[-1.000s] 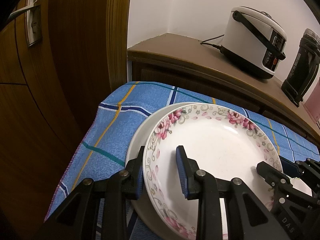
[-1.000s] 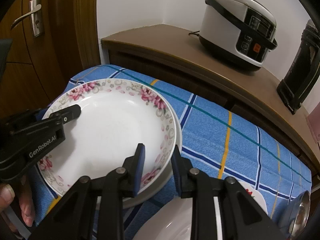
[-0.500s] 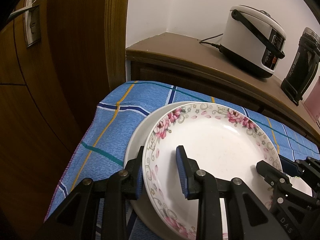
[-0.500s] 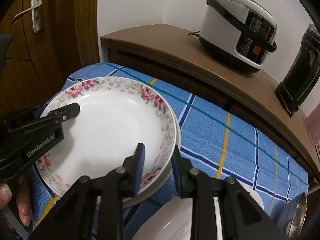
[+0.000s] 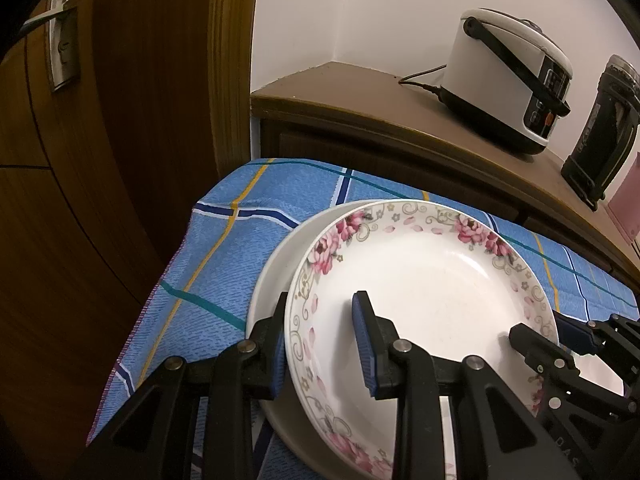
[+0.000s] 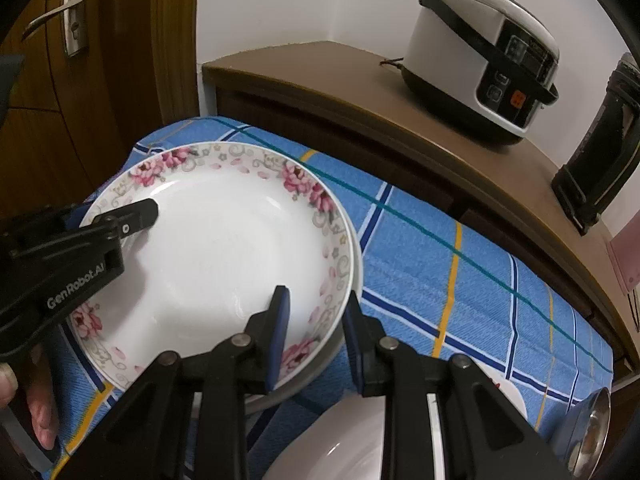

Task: Organize plates and bowls
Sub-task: 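Carry the pink-floral plate over the grey plate and lower it on, then open both grippers and withdraw from the pink-floral plate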

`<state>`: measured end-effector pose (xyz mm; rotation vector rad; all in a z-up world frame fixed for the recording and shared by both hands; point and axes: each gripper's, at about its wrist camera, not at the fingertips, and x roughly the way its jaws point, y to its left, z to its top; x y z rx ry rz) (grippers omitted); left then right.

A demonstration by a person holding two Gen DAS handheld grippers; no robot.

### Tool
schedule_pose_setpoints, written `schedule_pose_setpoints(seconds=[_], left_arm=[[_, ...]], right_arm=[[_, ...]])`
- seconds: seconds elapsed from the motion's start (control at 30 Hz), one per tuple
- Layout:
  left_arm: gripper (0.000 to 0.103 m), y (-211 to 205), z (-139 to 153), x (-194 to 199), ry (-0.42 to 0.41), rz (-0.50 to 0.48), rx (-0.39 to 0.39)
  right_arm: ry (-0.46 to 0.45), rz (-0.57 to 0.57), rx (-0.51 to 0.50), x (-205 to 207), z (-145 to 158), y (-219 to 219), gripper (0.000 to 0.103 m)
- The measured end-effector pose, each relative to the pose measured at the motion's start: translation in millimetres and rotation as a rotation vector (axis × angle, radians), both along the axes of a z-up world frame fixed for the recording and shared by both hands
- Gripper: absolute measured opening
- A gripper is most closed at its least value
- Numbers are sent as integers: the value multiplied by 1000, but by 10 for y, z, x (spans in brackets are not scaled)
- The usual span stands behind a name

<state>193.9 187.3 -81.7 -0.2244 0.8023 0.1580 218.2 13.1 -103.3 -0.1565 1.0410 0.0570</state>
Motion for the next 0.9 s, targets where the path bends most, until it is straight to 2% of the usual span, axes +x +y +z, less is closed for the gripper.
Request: schedule_pose_setpoints(seconds=[0.9], left_arm=[[34,-17,-7,-5,4,-14,15]], right_arm=[[-18,3,-18,-7,-12,18,29]])
